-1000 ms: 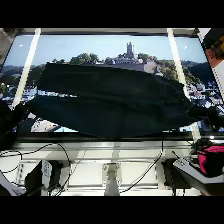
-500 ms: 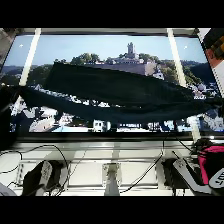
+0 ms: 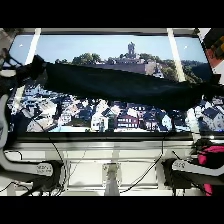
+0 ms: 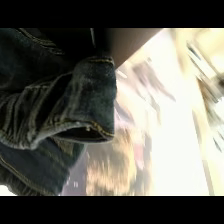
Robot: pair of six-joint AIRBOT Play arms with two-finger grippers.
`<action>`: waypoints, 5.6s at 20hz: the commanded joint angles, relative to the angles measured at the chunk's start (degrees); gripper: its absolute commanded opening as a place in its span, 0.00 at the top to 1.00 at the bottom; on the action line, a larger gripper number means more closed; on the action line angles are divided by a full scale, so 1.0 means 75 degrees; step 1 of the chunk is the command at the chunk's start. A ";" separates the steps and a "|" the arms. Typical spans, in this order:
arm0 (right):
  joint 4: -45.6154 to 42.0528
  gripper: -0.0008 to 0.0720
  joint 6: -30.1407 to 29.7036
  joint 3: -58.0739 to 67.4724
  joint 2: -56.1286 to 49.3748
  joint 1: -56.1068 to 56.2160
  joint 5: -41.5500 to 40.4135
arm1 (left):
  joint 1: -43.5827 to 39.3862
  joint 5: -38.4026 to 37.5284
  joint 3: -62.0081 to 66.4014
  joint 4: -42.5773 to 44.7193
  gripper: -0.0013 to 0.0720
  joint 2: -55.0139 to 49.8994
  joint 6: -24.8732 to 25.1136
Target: Fold the clothes and pants, and hang the long-sleeved shirts on hangers.
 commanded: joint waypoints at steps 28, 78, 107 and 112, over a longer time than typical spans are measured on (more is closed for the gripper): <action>0.0659 0.97 -0.5613 0.4928 -0.4258 -0.1408 0.7970 | -0.4736 -0.3025 0.3762 0.4045 0.96 -0.1186 -0.1588; -0.1818 0.96 -0.4042 0.6913 -0.4033 0.7076 0.4823 | -0.3844 -0.3876 0.3765 0.5890 0.96 -0.0382 -0.3360; 0.0560 0.23 -0.6330 0.1848 -0.3445 0.2742 0.3958 | -0.4266 -0.4809 0.3762 0.5829 0.96 -0.0283 -0.2014; 0.0650 0.24 -0.6394 0.1859 -0.3596 0.3185 0.3841 | -0.4418 -0.4806 0.3762 0.5829 0.96 -0.0291 -0.2014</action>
